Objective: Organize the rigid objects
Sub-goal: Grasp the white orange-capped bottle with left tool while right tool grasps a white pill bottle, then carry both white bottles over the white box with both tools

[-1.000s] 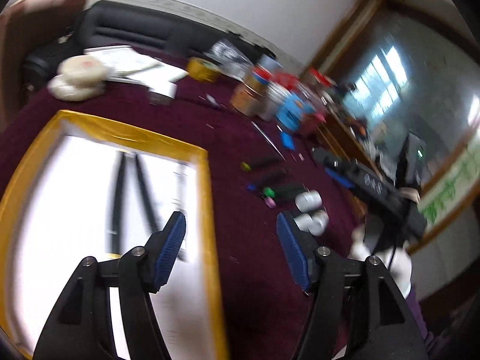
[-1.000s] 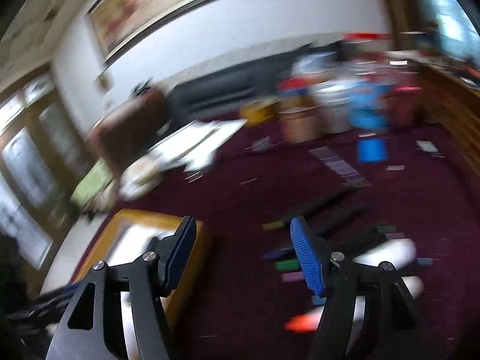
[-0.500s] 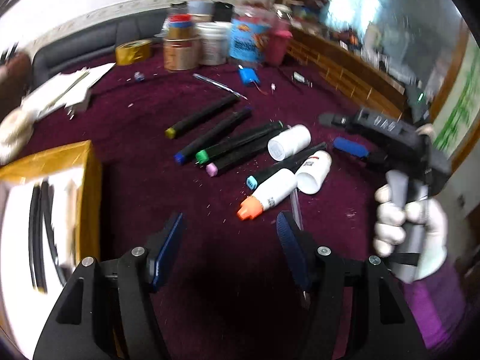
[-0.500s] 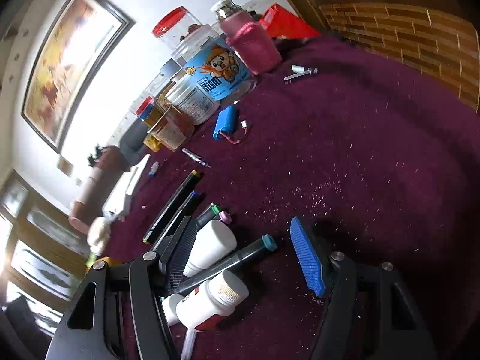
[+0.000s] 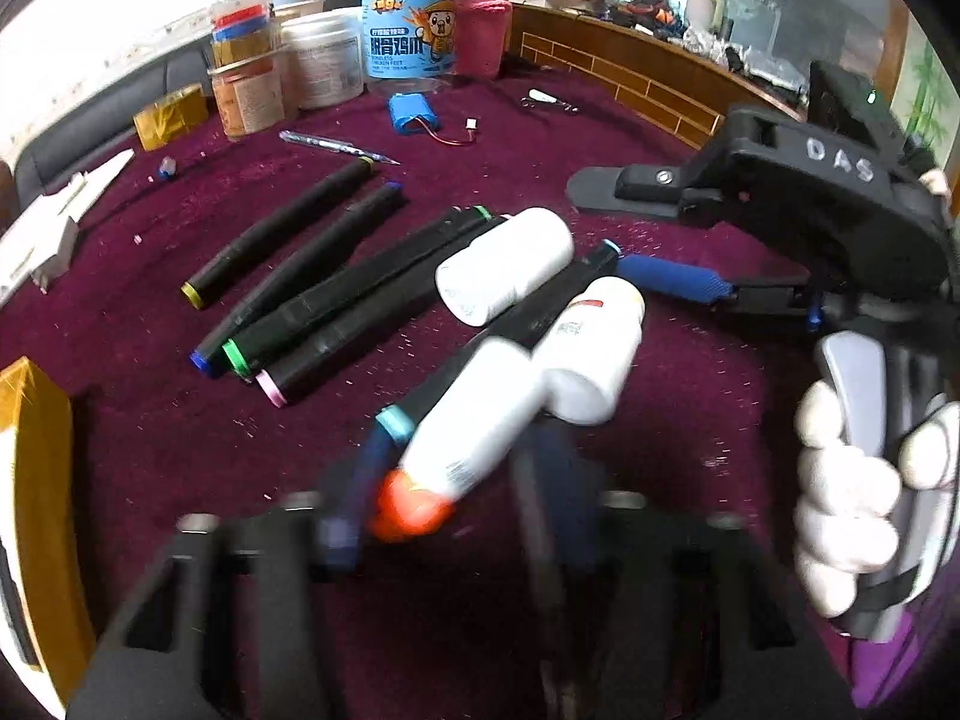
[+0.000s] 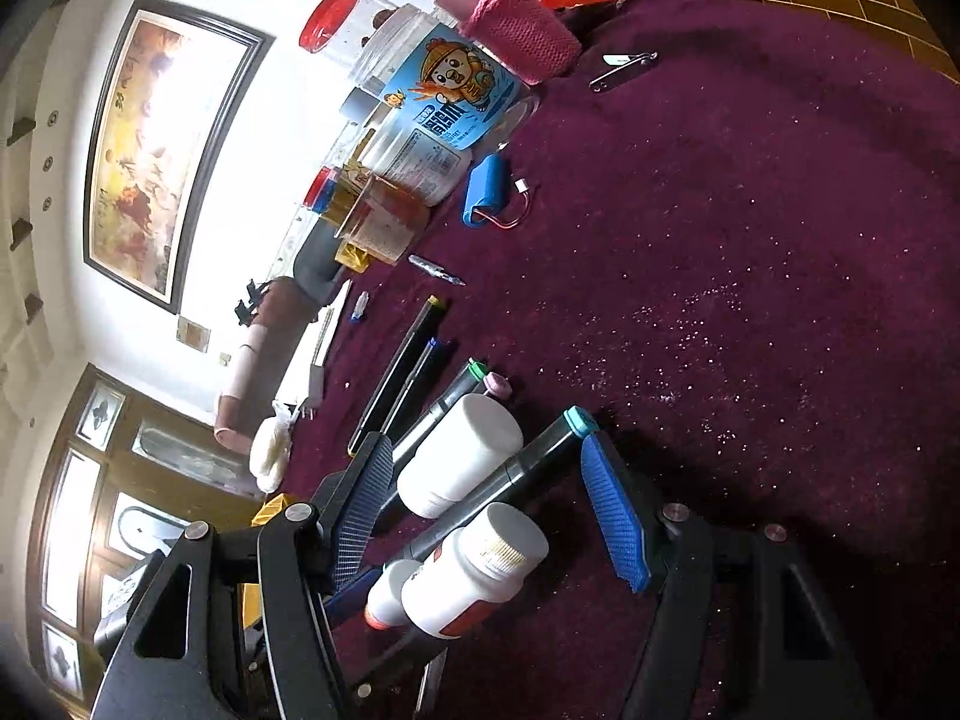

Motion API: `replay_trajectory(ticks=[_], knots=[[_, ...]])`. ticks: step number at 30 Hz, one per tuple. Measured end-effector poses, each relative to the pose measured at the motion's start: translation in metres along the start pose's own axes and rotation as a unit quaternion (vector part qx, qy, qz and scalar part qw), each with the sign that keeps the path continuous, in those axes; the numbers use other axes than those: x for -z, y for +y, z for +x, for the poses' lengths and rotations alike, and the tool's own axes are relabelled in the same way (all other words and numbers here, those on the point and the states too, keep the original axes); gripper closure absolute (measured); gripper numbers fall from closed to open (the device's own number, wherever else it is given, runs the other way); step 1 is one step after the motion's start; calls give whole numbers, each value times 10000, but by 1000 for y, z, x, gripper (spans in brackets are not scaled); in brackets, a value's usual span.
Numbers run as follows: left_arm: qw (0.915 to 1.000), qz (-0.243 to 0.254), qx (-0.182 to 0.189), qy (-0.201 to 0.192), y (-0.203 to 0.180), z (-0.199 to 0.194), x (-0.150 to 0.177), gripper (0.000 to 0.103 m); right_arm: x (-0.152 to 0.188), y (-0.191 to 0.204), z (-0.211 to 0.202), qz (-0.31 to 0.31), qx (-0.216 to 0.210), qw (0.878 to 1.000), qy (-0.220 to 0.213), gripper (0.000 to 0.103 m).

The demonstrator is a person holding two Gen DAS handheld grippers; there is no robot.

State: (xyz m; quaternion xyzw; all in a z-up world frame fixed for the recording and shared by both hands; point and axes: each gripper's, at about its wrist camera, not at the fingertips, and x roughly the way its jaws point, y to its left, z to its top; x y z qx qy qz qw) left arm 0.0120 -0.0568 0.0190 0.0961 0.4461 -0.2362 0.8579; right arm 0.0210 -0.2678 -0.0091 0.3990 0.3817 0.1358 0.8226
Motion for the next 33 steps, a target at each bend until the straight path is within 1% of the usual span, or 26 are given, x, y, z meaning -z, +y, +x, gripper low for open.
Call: replay_trajectory(ticks=[3, 5, 8, 12, 16, 19, 21, 24, 27, 30, 32, 33], knots=[[9994, -210, 273, 45, 3, -4, 3, 81, 0, 0, 1, -15, 13, 10000, -4, 43], [9992, -301, 249, -29, 5, -12, 6, 81, 0, 1, 1, -32, 21, 10000, -3, 43], [9979, -525, 356, -155, 12, -26, 11, 81, 1, 2, 2, -66, 29, 10000, 0, 42], [9936, -864, 508, -519, 25, -59, 18, 81, 1, 4, 3, -154, 82, 9998, 16, 42], [9896, -1100, 525, -764, 37, -87, 26, 81, 2, 8, 5, -280, 130, 9995, 32, 41], [9863, -1295, 476, -904, 48, -106, 36, 80, 4, 11, 7, -404, 145, 9991, 30, 37], [9826, -1458, 482, -1043, 56, -118, 43, 80, 6, 14, 8, -539, 182, 9984, 24, 34], [9786, -1616, 490, -1174, 66, -130, 53, 80, 7, 19, 10, -686, 307, 9972, 34, 34], [9768, -1662, 445, -1278, 76, -144, 62, 80, 12, 30, 5, -860, 542, 9947, 163, 34], [9747, -1701, 315, -1414, 90, -160, 73, 80, 22, 48, 1, -1278, 855, 9879, 220, 34], [9723, -1804, 263, -1459, 101, -164, 81, 80, 29, 58, 5, -1580, 1080, 9809, 352, 34], [9702, -1910, 254, -1467, 109, -165, 85, 80, 34, 64, 8, -1774, 1247, 9754, 394, 34]])
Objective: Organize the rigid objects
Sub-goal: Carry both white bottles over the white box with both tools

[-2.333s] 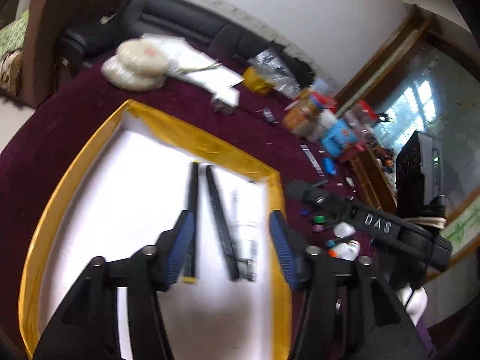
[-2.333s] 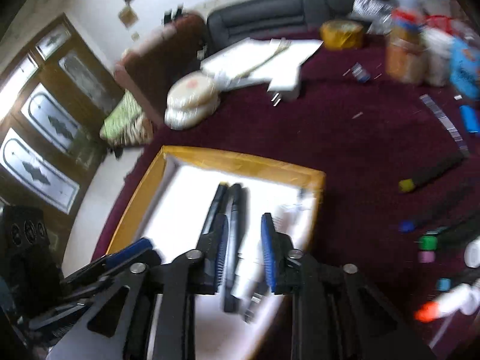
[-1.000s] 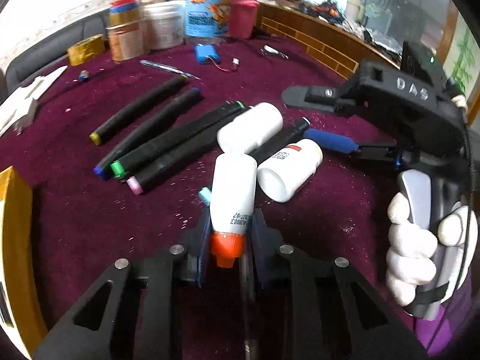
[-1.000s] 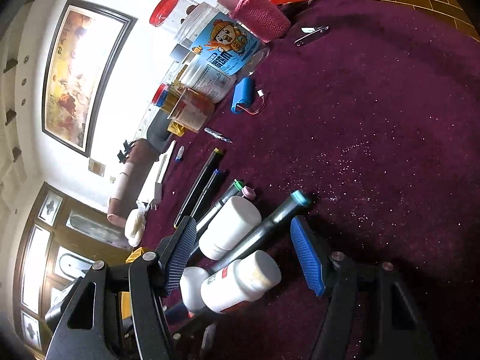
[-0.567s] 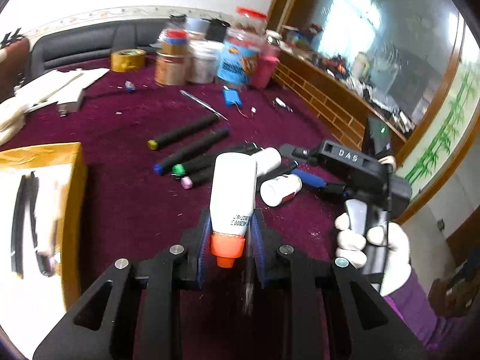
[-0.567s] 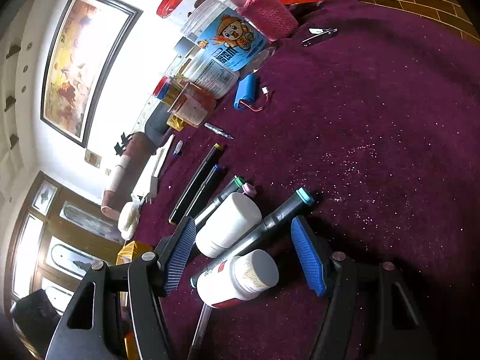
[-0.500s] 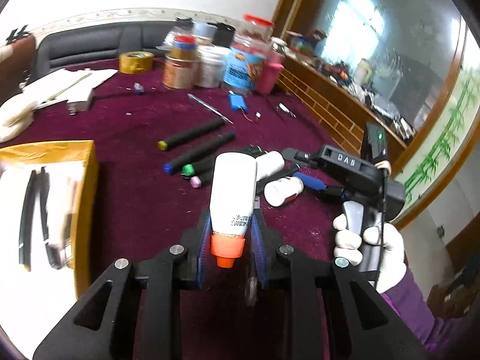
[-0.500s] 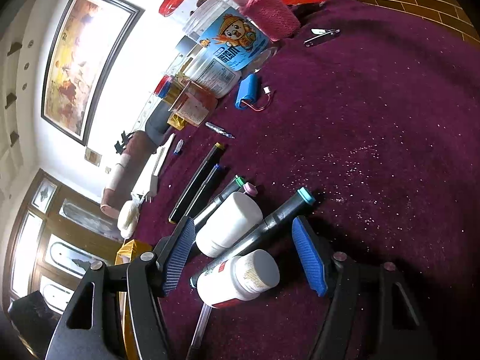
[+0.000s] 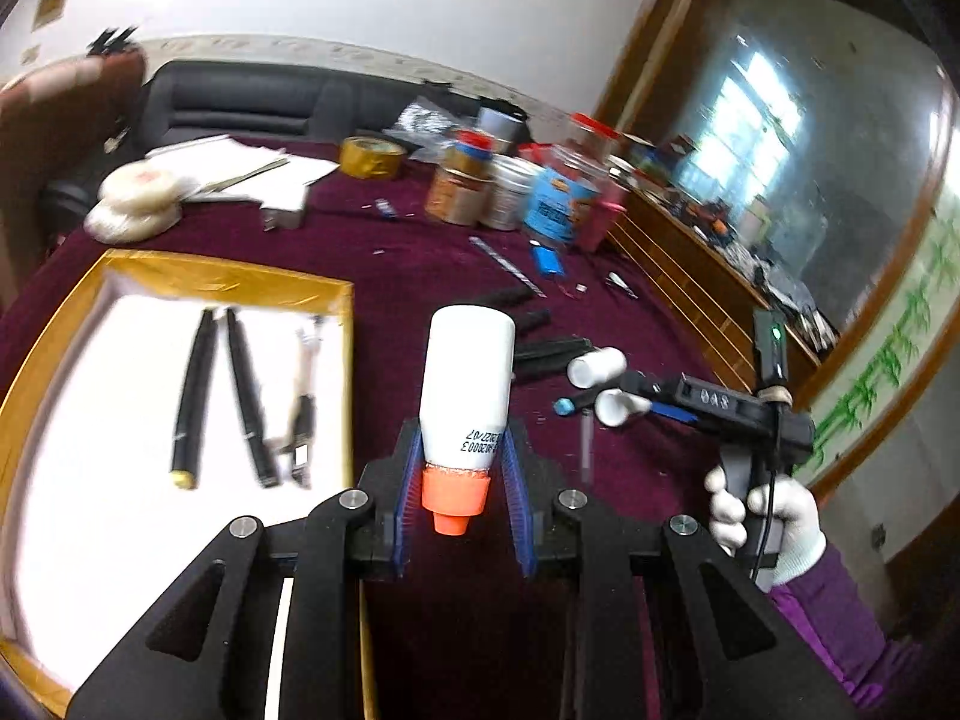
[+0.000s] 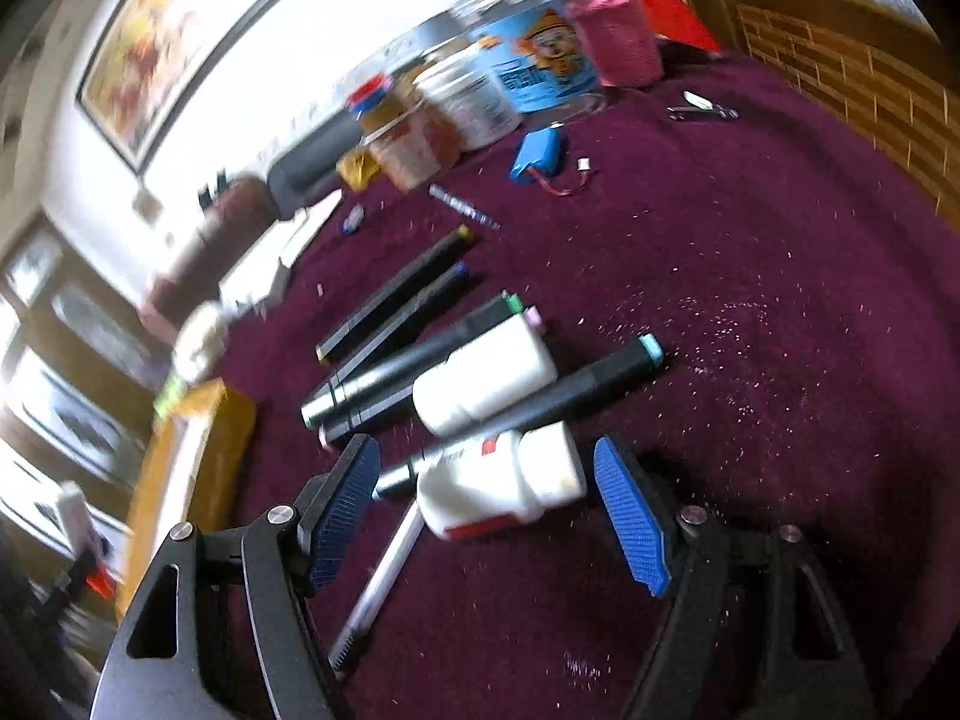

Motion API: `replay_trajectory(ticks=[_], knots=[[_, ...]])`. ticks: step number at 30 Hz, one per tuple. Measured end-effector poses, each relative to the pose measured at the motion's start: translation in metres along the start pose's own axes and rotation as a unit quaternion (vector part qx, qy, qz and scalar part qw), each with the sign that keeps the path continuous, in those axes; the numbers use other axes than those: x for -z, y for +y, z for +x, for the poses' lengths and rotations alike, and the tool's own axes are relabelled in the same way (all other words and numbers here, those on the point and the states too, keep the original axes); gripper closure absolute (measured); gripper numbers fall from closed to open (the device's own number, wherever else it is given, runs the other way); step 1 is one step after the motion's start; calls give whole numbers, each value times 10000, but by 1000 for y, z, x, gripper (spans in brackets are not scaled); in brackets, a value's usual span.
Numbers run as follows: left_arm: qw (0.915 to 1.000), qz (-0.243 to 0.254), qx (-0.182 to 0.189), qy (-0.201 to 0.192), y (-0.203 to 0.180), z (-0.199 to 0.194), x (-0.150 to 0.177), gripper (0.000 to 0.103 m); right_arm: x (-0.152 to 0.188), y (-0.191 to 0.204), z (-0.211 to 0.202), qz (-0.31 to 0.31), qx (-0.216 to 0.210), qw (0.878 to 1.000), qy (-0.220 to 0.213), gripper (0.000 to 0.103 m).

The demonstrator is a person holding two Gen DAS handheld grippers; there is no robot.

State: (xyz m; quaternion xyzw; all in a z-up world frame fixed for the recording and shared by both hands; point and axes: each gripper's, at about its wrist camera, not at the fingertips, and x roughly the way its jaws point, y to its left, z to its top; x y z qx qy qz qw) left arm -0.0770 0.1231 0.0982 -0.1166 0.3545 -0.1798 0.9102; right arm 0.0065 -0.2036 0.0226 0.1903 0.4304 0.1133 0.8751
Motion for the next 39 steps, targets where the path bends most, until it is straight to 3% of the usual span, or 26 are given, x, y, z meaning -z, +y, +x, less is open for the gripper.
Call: replay_trajectory(ticks=[3, 4, 9, 14, 21, 29, 35, 39], knots=[[9995, -295, -77, -15, 22, -3, 3, 80, 5, 13, 5, -364, 389, 9986, 66, 38], [9993, -369, -98, -16, 29, -4, 4, 80, 7, 17, 8, -506, 571, 9970, 123, 49], [9976, -631, -262, -61, 60, -15, 11, 80, 10, 29, 2, -843, 924, 9921, 88, 49], [9943, -850, -631, -73, 97, -23, 11, 80, 2, 52, -28, -881, 432, 9950, -187, 49], [9881, -1111, -1012, 330, 149, -14, 5, 80, 11, 146, -19, -1850, -371, 9820, -5, 49], [9857, -954, -1148, 785, 186, 12, -16, 80, 44, 251, 41, -2911, -860, 9516, 481, 48], [9814, -1183, -1103, 1034, 215, 43, -31, 80, 70, 324, 77, -3882, -875, 9148, 694, 48], [9794, -1364, -1013, 1090, 226, 54, -35, 79, 80, 353, 99, -4404, -728, 8910, 826, 48]])
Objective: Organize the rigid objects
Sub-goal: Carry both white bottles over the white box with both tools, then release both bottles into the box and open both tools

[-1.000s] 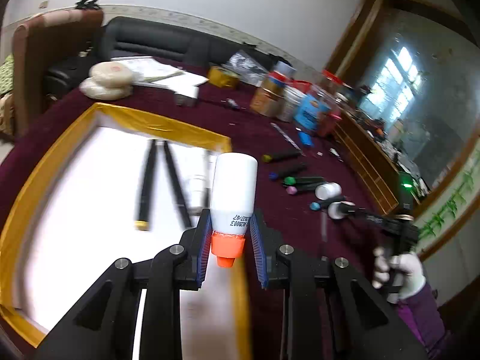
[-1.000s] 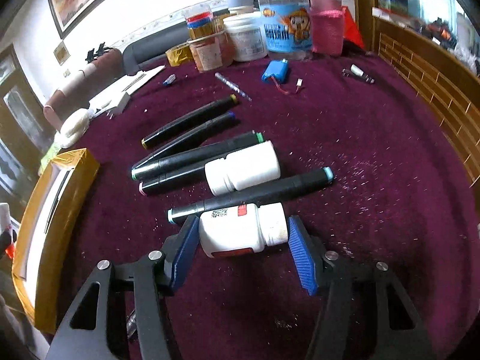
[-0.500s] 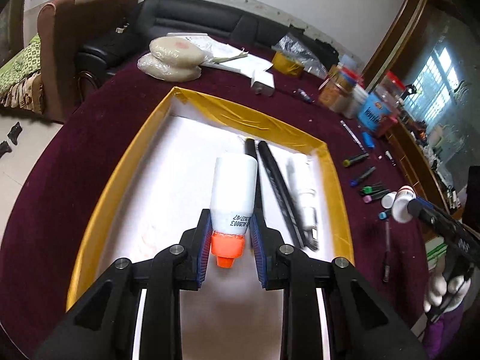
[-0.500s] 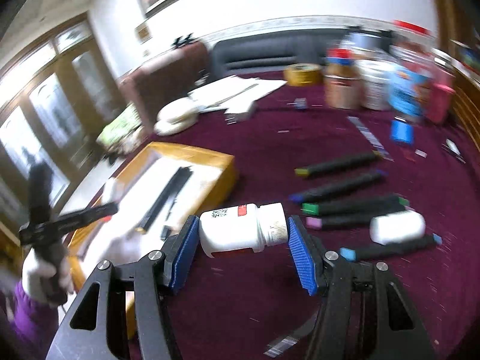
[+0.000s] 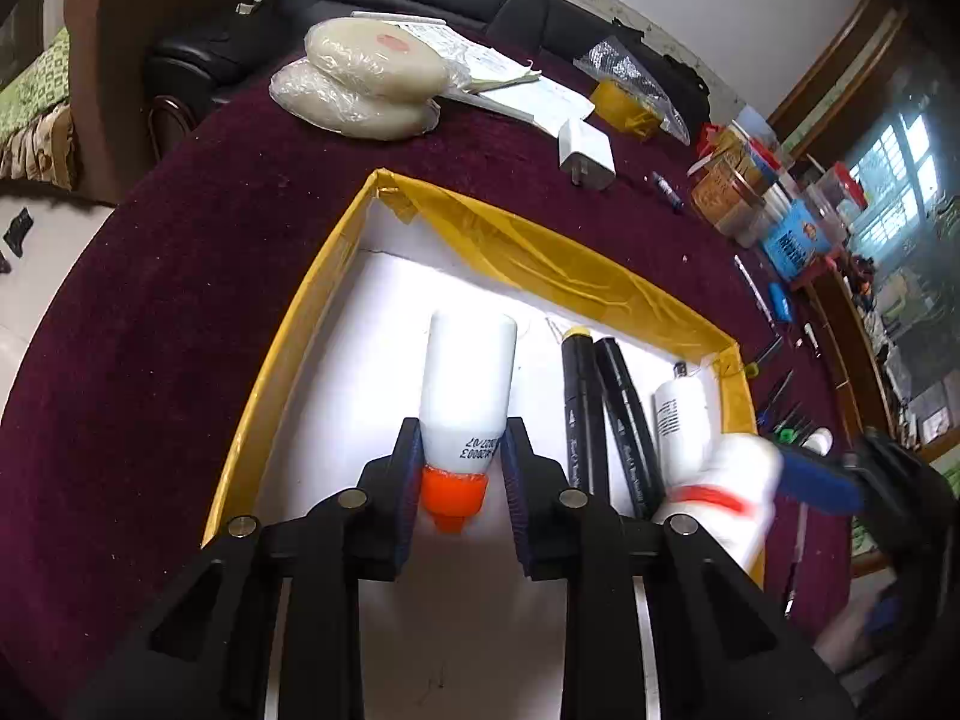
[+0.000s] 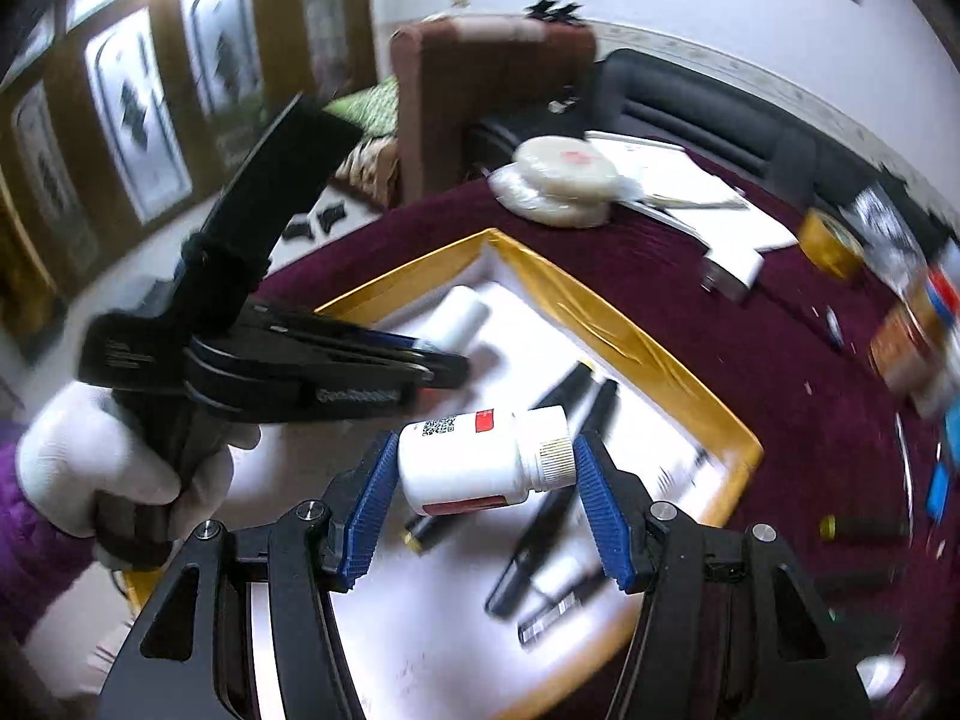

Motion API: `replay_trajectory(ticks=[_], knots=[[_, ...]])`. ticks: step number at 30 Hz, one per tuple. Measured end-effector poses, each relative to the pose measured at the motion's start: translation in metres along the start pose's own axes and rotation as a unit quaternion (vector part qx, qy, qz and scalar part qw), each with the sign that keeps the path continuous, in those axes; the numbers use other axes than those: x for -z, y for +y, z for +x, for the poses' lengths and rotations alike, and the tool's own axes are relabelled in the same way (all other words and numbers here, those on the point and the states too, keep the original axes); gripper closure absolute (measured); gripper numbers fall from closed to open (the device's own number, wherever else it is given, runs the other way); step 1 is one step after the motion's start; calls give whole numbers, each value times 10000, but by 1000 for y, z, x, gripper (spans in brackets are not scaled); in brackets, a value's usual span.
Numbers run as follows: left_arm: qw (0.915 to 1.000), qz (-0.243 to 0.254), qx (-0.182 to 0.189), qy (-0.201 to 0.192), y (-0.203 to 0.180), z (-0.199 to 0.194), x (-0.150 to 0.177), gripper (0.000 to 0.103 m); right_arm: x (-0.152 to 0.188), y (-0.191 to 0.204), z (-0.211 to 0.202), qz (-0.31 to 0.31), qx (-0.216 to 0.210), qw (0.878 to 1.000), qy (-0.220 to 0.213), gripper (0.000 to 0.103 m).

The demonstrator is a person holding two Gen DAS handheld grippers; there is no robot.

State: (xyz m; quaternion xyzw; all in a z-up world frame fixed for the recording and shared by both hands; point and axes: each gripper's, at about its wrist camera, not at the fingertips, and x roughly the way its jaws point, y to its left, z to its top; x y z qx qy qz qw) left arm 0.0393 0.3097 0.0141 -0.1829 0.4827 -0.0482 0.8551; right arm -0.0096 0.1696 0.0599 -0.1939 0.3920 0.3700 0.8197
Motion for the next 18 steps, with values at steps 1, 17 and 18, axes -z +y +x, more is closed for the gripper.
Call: replay_trajectory(ticks=[1, 17, 18], knots=[[10000, -36, 37, 4, 1, 0, -1, 78, -4, 5, 9, -174, 27, 9998, 93, 48], [9878, -649, 491, -1325, 44, -108, 46, 41, -29, 7, 65, -831, 263, 9954, 405, 48], [9873, -707, 485, -1339, 46, -110, 51, 41, -29, 7, 63, -819, 285, 9956, 346, 48]])
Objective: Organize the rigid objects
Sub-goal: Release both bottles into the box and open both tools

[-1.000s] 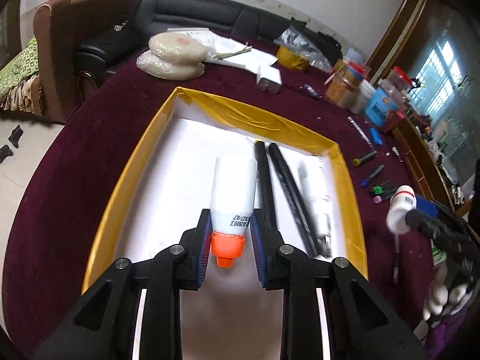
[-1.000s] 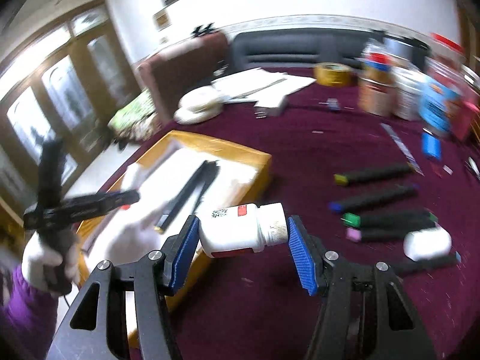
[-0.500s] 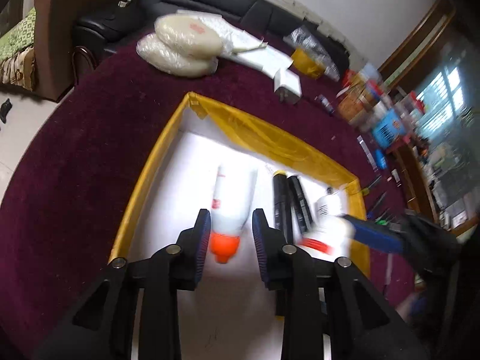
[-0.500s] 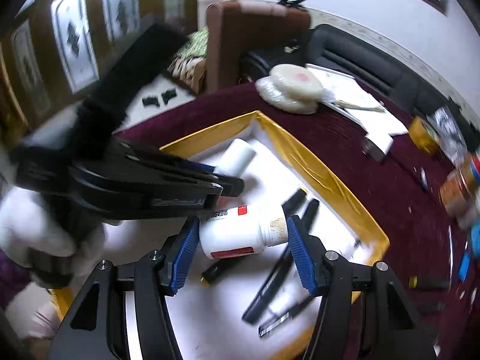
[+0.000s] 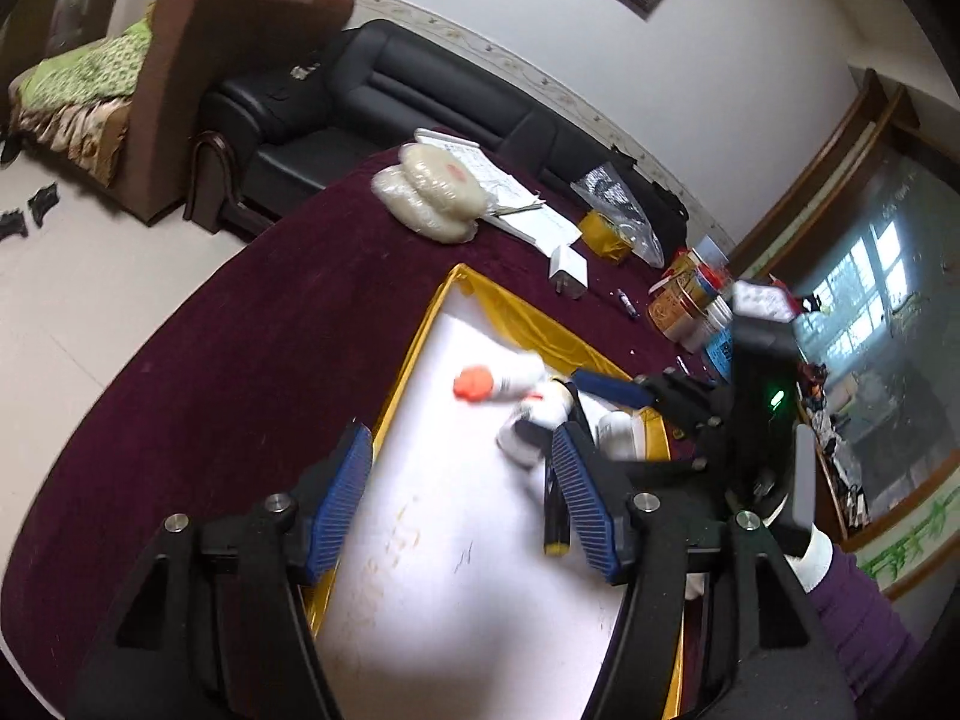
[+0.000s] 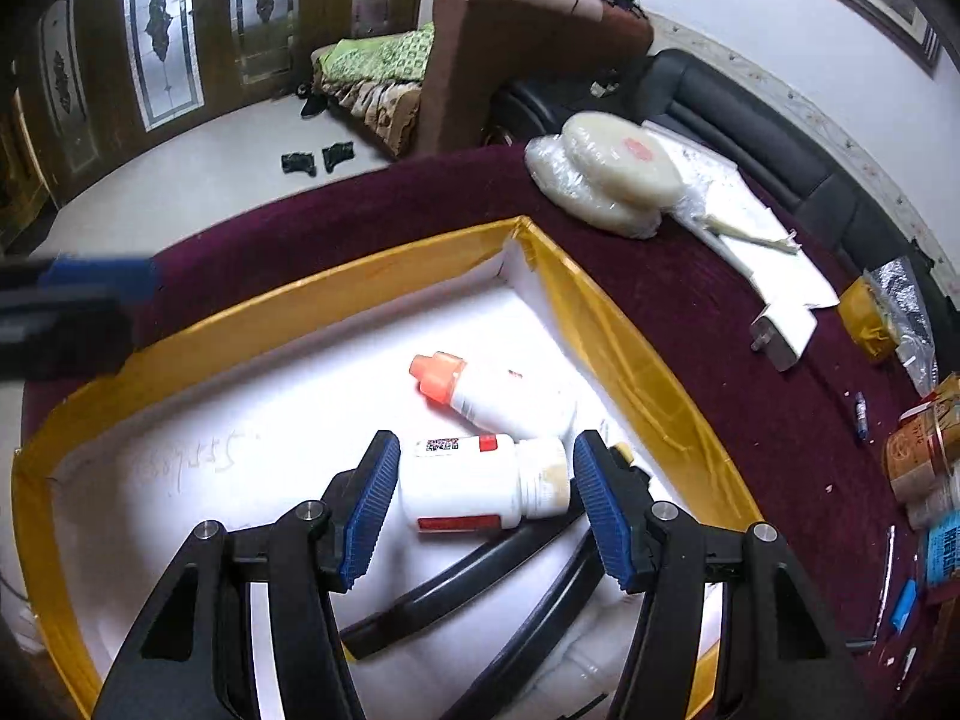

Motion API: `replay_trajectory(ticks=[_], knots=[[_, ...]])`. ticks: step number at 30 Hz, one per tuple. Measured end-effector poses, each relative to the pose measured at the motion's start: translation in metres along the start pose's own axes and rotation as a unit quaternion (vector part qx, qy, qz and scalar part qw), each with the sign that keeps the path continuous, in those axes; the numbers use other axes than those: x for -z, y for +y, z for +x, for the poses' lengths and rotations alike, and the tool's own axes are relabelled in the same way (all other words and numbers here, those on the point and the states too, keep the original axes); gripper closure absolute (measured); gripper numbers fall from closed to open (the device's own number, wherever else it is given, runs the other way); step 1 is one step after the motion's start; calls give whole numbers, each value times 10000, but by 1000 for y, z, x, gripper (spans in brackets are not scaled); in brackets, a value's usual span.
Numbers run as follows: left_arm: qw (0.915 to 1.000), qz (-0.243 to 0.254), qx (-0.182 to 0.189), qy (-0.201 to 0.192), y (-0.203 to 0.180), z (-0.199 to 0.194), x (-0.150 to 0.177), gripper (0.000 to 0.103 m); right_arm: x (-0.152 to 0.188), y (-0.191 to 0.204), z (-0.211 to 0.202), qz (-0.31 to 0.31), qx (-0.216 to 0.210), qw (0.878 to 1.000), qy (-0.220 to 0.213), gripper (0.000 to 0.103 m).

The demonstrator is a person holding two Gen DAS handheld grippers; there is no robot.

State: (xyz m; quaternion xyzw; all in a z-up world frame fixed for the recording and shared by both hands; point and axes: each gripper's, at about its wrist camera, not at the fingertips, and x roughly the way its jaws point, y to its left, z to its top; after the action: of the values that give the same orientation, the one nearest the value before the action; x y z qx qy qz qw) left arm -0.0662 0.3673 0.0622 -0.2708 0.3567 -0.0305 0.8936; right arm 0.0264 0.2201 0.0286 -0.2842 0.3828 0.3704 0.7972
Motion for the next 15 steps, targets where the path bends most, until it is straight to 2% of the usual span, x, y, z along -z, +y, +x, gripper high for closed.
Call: replay_trajectory(ticks=[3, 6, 8, 9, 15], knots=[[9998, -179, -33, -53, 4, -7, 11, 41, 1, -6, -15, 217, 38, 9994, -249, 48], [9997, -124, -163, -120, -2, -10, 17, 41, 10, -19, -42, 651, 38, 9964, -545, 48], [9990, 99, -378, -196, -13, -13, 19, 41, 21, -30, -58, 958, 35, 9928, -711, 48], [9979, 279, -522, -265, -22, -15, 20, 37, 29, -36, -68, 1148, 64, 9901, -802, 47], [9855, 1127, -1136, -558, -69, -15, 31, 34, 100, -85, -115, 2369, 423, 9640, -1129, 46]])
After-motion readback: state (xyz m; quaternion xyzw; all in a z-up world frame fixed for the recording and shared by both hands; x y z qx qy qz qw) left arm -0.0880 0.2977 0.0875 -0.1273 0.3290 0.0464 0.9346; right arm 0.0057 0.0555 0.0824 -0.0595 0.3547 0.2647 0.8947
